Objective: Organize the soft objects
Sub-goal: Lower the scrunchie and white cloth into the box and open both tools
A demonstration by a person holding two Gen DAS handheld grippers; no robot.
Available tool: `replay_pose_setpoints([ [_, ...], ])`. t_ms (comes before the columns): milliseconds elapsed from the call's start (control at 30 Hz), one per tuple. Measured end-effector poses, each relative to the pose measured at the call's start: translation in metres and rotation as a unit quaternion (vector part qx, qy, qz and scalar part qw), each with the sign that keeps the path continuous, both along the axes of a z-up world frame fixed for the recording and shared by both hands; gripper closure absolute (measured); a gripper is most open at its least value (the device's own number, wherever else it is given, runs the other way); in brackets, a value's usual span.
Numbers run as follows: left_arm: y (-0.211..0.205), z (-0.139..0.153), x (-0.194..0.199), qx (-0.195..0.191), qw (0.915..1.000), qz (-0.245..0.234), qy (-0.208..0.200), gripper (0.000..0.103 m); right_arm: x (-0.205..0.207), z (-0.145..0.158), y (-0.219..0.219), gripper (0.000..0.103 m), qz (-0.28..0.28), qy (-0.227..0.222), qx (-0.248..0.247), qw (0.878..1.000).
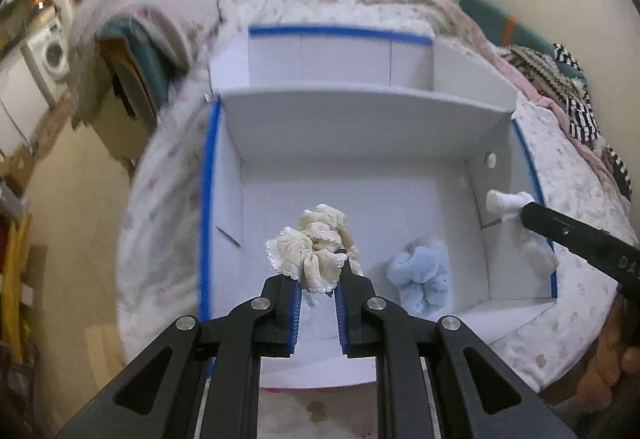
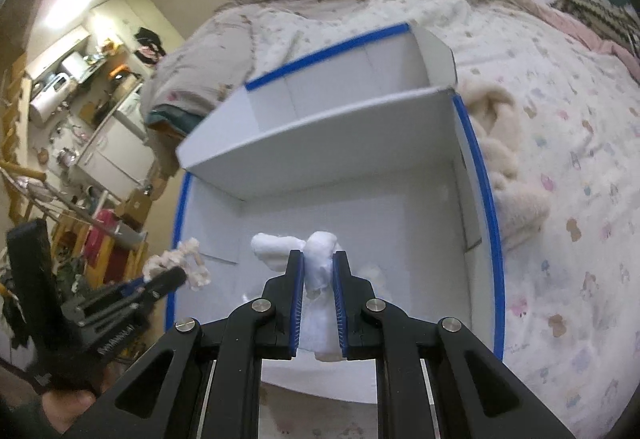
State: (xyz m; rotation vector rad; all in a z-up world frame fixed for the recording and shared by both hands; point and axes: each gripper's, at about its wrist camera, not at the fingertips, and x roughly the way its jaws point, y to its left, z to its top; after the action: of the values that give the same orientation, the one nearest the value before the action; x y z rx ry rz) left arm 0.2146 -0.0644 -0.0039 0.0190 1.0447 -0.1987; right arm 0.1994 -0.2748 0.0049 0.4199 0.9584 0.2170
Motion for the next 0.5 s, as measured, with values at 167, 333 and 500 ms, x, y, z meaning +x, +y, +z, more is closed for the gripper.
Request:
replay_pose_setpoints([
  [167,-0.004,-0.015,0.006,0.022,0.9996,-0.003,-0.018,0.089,0.008,-0.015,0.000,0.087,-0.011,0.006,-0.021,1.000],
  [333,-0.003,-0.030,0.014,0.023,0.9997,0.001,-0.005,0.089,0.016,-0.034,0.001,0.087,-0.012,0.032,-0.036,0.999],
  [500,-0.005,-0.042,0.019,0.029,0.9995,-0.006,-0.001,0.089,0.024,-0.054,0.005,0.087,-0.012,0.073,-0.056,0.996],
])
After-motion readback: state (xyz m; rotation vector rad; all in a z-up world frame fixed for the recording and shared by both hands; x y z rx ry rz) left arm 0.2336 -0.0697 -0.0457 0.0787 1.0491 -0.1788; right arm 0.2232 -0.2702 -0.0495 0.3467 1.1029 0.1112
